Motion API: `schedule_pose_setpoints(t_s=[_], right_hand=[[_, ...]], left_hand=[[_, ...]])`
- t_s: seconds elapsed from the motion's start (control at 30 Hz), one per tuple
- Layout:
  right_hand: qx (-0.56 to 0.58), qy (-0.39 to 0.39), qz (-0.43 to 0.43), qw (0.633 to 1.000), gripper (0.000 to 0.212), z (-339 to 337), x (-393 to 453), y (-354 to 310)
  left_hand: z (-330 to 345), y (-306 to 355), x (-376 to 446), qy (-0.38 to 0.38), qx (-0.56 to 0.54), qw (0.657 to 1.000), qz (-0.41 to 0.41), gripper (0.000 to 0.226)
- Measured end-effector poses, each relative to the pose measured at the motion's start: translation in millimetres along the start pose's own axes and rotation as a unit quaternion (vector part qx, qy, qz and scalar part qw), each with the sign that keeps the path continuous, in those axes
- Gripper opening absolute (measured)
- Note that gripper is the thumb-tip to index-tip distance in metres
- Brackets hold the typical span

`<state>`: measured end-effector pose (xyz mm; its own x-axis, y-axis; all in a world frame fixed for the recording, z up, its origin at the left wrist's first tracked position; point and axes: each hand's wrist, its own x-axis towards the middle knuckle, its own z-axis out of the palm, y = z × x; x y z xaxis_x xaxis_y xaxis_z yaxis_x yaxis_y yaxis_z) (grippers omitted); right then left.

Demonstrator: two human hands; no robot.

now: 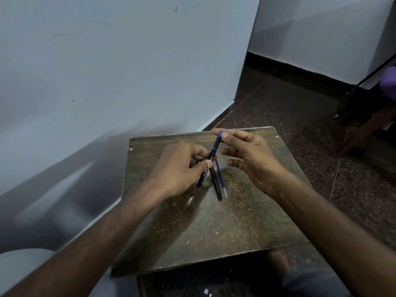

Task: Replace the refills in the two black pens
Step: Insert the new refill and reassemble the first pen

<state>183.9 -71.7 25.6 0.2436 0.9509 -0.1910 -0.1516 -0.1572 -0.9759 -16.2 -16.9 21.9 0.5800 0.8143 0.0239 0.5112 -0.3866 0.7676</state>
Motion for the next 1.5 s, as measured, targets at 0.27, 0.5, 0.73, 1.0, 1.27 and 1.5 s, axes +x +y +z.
schedule_pose_setpoints(t_s=[0.27, 0.5, 0.73, 1.0, 1.27, 1.5], right_hand=[[0.005, 0.001, 0.007, 1.000, 0.020, 2.6, -0.1, 1.4], [-0.013, 0.021, 0.016, 1.000, 0.014, 4.0, -1.4, 2.1], [-0.020, -0.003, 0.011, 1.000, 0.017, 2.9, -1.4, 3.6], [0.000, -0.035, 0.017, 0.999, 0.028, 3.2, -4.1, -1.4], [-0.047, 0.030, 0.009, 0.998, 0.026, 3.7, -1.6, 2.1], [-0.038, -0.043, -0.014, 0.998, 0.024, -4.6, 0.0, -1.5]], left_hand=[[1.2, -0.3, 0.7, -0.002, -0.005, 1.000, 0.003, 0.014], [2.2, -1.1, -0.3, -0.011, -0.014, 1.000, 0.005, 0.012], [0.8, 0.8, -0.7, -0.015, -0.016, 1.000, -0.009, 0.013], [0.9, 3.0, -0.5, -0.017, -0.018, 1.000, -0.010, 0.014], [2.0, 2.4, 0.0, -0.034, -0.035, 0.999, -0.013, 0.012], [0.8, 0.5, 0.3, -0.039, -0.031, 0.999, -0.019, 0.011]])
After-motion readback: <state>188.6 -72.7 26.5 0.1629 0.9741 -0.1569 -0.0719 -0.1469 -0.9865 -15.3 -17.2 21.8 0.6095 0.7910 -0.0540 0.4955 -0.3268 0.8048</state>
